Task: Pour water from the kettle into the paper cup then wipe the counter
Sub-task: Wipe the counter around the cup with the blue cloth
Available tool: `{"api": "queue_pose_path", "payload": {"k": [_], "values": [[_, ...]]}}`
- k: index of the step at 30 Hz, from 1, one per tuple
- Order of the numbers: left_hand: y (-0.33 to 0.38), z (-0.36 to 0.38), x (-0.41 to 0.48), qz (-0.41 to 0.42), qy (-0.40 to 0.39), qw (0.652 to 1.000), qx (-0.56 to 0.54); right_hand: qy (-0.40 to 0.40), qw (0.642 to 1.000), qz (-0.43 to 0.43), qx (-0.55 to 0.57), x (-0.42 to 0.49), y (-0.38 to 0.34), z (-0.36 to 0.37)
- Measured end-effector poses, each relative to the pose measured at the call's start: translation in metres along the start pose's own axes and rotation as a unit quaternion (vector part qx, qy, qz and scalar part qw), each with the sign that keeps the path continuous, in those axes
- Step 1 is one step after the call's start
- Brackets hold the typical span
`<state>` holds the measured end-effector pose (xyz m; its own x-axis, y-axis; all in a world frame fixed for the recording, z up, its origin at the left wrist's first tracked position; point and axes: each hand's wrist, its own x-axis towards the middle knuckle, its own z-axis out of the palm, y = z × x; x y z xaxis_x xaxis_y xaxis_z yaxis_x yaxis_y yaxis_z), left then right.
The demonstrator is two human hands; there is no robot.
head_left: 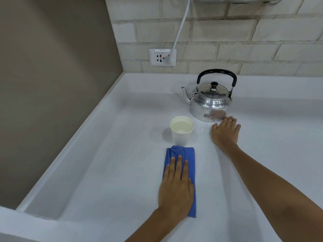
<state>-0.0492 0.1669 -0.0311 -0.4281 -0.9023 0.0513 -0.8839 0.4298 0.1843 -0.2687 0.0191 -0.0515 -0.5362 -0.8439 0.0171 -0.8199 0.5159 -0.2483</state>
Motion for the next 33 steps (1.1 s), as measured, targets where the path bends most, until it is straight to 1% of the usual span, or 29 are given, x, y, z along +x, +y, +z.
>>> {"api": "queue_pose_path", "payload": {"k": [1, 2, 3, 5, 6, 8, 10, 12, 14, 15, 18, 21, 26, 29, 31, 33], "values": [[-0.001, -0.001, 0.001, -0.004, -0.003, 1.000, -0.013, 0.000, 1.000, -0.001, 0.018, -0.001, 0.000, -0.003], [-0.006, 0.002, 0.003, 0.013, 0.006, 0.999, -0.033, 0.003, 0.999, -0.001, 0.043, -0.003, 0.001, -0.007], [-0.014, 0.005, 0.007, 0.025, 0.004, 0.997, -0.076, 0.010, 0.997, -0.002, 0.075, -0.007, 0.001, -0.012], [-0.040, 0.001, 0.014, -0.006, 0.011, 0.983, -0.182, 0.047, 0.989, -0.008, 0.142, -0.023, 0.000, -0.023], [-0.055, -0.001, 0.019, -0.029, 0.035, 0.978, -0.206, 0.074, 0.982, -0.017, 0.175, -0.037, -0.002, -0.027], [-0.085, -0.007, 0.032, -0.073, 0.081, 0.971, -0.214, 0.102, 0.967, -0.055, 0.225, -0.080, -0.006, -0.030], [-0.106, -0.011, 0.050, -0.096, 0.072, 0.979, -0.167, 0.063, 0.962, -0.096, 0.247, -0.133, -0.014, -0.026], [-0.116, -0.007, 0.065, -0.118, 0.034, 0.986, -0.113, 0.012, 0.965, -0.146, 0.218, -0.177, -0.028, -0.020], [-0.118, -0.001, 0.072, -0.129, 0.004, 0.990, -0.063, -0.020, 0.970, -0.191, 0.151, -0.206, -0.047, -0.014], [-0.118, 0.003, 0.073, -0.130, -0.002, 0.991, -0.043, -0.020, 0.974, -0.198, 0.108, -0.214, -0.058, -0.010], [-0.120, 0.010, 0.074, -0.131, 0.002, 0.991, -0.017, 0.014, 0.983, -0.185, -0.011, -0.226, -0.080, -0.008], [-0.124, 0.012, 0.074, -0.127, 0.000, 0.992, -0.008, 0.026, 0.977, -0.198, -0.080, -0.232, -0.075, -0.012], [-0.126, 0.015, 0.073, -0.119, 0.012, 0.993, -0.003, 0.010, 0.968, -0.238, -0.081, -0.230, -0.015, -0.015], [-0.126, 0.016, 0.074, -0.120, 0.022, 0.993, 0.000, 0.028, 0.979, -0.189, -0.069, -0.196, 0.026, -0.024], [-0.124, 0.017, 0.074, -0.124, 0.026, 0.992, 0.006, 0.011, 0.988, -0.145, -0.056, -0.160, 0.044, -0.027], [-0.122, 0.017, 0.074, -0.128, 0.031, 0.991, 0.011, -0.011, 0.991, -0.114, -0.066, -0.123, 0.043, -0.024]]}}
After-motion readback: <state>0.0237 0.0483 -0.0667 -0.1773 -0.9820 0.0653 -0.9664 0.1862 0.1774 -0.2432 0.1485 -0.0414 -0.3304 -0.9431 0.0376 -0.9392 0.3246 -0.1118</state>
